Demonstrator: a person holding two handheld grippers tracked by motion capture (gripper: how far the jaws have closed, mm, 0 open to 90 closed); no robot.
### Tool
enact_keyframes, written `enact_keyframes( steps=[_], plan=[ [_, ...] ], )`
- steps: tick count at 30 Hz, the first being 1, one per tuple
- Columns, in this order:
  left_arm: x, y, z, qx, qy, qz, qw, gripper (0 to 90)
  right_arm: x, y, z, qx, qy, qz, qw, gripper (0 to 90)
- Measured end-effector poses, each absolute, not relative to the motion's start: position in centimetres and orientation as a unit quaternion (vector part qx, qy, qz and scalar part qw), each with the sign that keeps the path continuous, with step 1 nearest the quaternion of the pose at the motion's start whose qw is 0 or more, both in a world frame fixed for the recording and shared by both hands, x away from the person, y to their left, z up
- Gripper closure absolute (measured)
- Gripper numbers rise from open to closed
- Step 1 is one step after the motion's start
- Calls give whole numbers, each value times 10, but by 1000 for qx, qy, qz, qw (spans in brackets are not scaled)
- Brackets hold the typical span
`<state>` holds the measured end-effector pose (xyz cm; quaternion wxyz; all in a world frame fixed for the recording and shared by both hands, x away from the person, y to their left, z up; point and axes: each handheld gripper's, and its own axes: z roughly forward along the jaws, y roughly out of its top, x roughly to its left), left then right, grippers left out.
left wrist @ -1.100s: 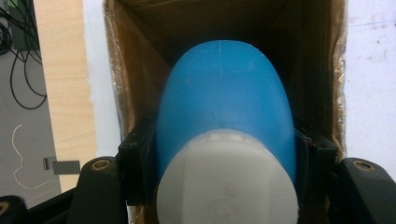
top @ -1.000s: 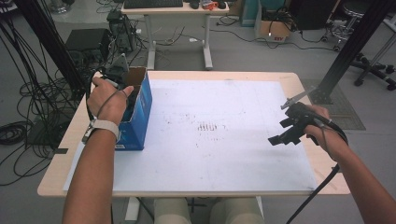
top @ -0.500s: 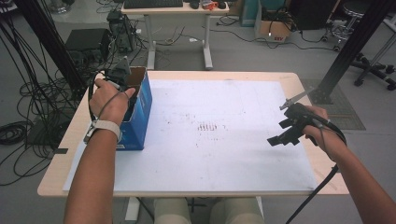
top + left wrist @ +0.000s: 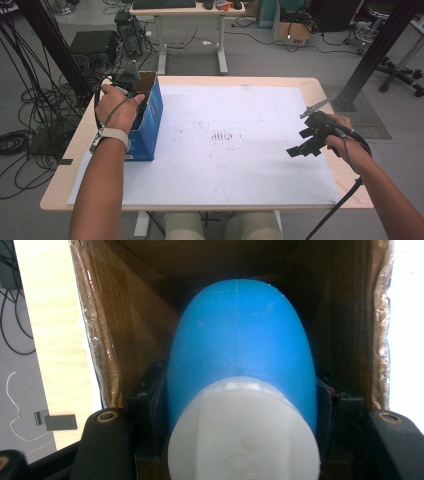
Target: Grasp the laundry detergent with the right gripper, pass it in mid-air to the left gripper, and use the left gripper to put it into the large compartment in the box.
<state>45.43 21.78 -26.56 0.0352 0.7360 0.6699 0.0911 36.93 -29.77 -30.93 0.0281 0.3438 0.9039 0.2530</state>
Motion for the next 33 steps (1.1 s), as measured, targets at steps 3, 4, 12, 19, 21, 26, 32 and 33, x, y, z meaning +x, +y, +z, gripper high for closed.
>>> enact_keyframes(
  steps=[3, 4, 12, 19, 21, 26, 32, 33],
  plan=[
    [454, 218, -265, 738, 668, 90, 33, 371, 369, -298, -310, 346, 903, 253, 27, 40],
    [454, 218, -265, 738, 668, 90, 33, 371, 368, -298, -310, 346, 903, 253, 27, 40],
    [454, 217, -266, 737, 669, 91, 35, 371, 367, -300, -308, 348, 902, 253, 30, 40],
    [453, 217, -266, 738, 667, 97, 36, 372, 366, -298, -306, 345, 903, 253, 31, 40],
    [453, 217, -266, 739, 666, 97, 36, 372, 367, -298, -307, 340, 904, 256, 32, 40],
    [453, 217, -266, 738, 667, 94, 35, 372, 367, -298, -307, 336, 906, 257, 34, 40],
    [452, 218, -266, 739, 667, 94, 36, 371, 365, -297, -307, 343, 905, 251, 30, 40],
    [452, 218, -266, 738, 667, 95, 36, 372, 365, -297, -307, 343, 905, 251, 30, 40]
  ],
)
